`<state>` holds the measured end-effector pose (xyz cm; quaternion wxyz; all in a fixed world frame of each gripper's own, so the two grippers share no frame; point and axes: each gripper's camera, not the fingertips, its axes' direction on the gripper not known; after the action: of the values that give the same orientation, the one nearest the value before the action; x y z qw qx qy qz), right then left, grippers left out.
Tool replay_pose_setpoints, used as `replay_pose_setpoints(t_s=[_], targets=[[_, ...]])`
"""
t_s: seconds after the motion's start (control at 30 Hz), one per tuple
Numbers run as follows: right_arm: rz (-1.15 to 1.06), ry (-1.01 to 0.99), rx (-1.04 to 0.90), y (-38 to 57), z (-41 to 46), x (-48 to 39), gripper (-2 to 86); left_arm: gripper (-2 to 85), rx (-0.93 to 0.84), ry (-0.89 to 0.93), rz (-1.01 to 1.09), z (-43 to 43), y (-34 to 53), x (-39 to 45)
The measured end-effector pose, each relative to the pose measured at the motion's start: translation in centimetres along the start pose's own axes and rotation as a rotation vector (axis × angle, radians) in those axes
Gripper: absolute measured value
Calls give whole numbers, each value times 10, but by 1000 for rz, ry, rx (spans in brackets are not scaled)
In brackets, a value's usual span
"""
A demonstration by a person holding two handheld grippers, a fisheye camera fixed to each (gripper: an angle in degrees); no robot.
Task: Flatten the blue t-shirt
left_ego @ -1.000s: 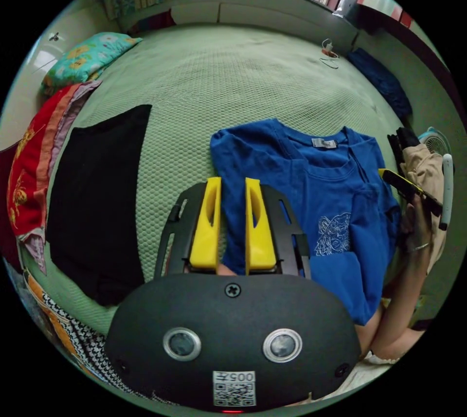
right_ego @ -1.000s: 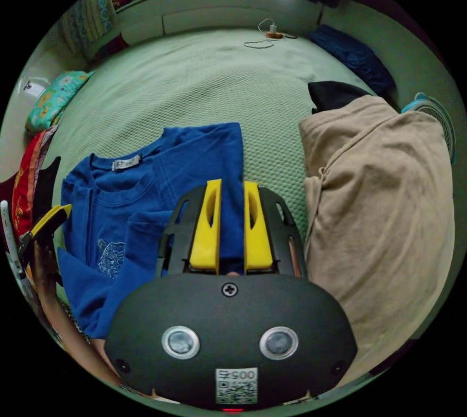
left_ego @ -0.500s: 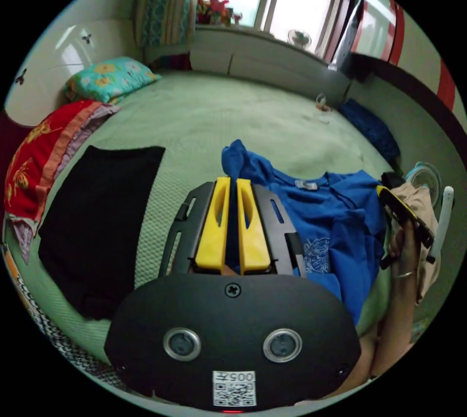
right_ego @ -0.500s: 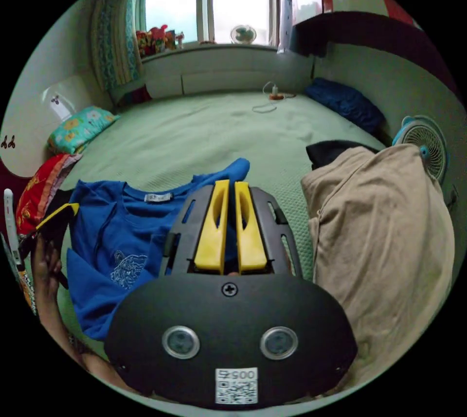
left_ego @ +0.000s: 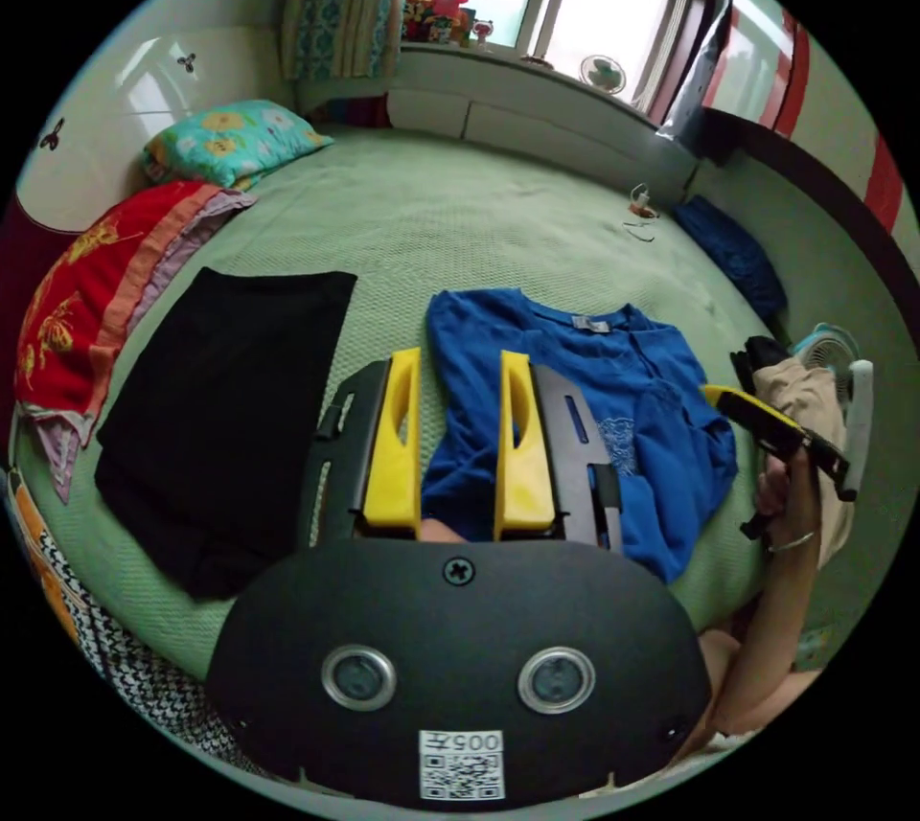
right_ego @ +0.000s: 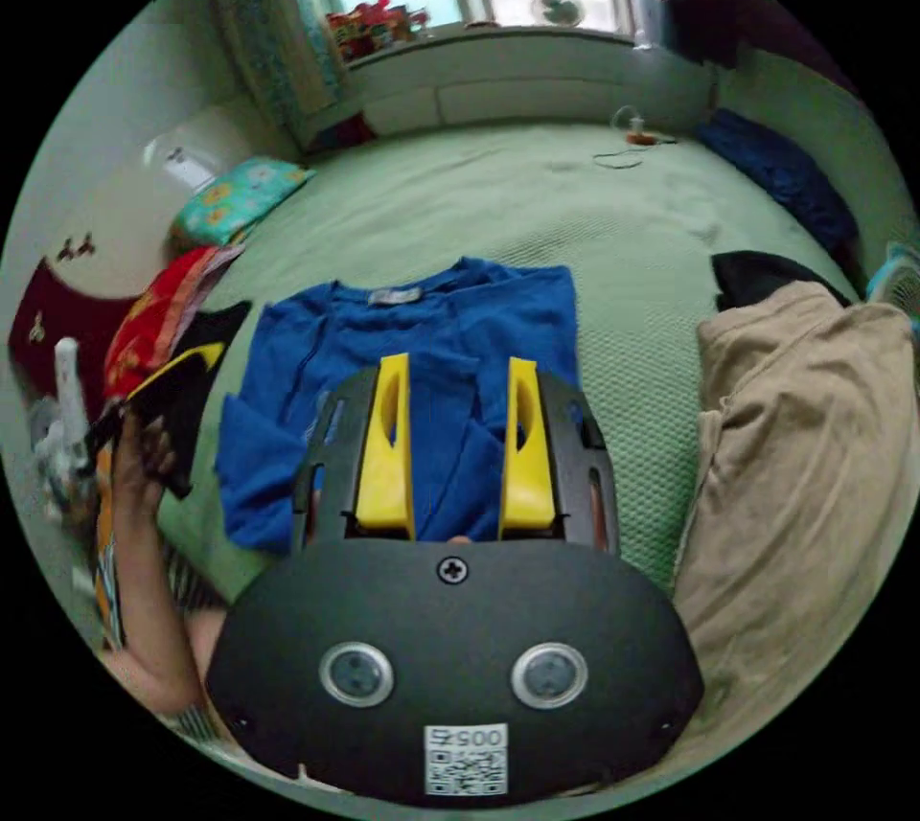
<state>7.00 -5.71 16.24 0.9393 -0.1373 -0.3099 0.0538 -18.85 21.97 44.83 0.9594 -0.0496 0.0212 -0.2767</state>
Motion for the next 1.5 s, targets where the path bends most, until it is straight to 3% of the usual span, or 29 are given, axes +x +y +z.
replay_pose_setpoints(t_s=[0.3, 0.53, 0.93, 1.5], targets=[[-131, 220, -156, -1, 44, -41, 133, 103, -67, 37, 57, -7, 11, 11], [-148, 195, -94, 2, 34, -58, 109, 100, -108, 50, 72, -6, 12, 19], [-216, 255, -161, 12, 31, -95, 69, 90, -138, 35, 93, -25, 28, 29], [-83, 181, -84, 32, -46, -96, -14, 86, -167, 37, 151, -83, 80, 34]])
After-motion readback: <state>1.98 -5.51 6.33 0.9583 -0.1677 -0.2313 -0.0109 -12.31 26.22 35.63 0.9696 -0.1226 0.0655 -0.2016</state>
